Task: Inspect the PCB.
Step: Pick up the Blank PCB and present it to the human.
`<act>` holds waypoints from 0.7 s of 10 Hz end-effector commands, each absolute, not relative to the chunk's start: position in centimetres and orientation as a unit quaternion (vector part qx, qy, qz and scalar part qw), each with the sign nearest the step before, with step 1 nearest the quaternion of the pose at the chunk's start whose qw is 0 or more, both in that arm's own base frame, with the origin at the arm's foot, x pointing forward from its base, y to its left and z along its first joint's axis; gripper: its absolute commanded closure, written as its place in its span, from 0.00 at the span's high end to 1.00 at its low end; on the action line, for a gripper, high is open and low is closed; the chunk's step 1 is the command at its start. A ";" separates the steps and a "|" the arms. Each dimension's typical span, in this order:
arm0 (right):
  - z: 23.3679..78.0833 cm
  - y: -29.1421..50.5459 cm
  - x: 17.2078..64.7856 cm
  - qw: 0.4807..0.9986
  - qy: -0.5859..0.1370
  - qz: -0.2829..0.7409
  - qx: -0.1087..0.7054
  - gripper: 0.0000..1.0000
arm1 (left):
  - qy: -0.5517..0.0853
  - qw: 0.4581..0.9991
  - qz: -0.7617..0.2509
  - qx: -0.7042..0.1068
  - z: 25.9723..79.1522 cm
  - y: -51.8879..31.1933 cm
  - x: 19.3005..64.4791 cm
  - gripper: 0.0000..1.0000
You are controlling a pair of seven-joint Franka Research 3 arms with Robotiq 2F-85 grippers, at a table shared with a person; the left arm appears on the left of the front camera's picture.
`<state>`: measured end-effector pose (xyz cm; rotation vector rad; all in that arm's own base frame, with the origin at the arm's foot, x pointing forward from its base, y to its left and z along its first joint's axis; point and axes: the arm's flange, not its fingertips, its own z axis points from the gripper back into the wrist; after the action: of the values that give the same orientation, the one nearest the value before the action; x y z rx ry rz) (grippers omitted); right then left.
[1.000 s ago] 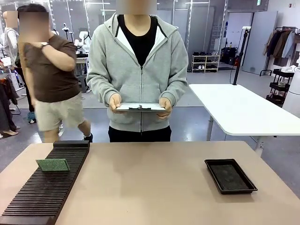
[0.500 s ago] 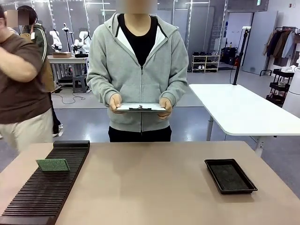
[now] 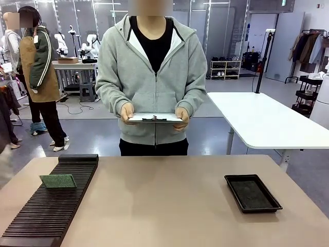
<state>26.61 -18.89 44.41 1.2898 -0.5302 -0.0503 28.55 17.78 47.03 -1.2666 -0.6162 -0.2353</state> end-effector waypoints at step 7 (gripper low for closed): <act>44.6 -19.0 26.7 0.764 -0.251 -0.016 0.595 1.00 | -0.383 0.782 -0.263 -0.416 50.1 14.5 25.3 1.00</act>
<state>26.61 -18.89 44.42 1.2896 -0.5297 -0.0501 27.17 16.60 49.20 -1.1118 -0.7003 -0.4460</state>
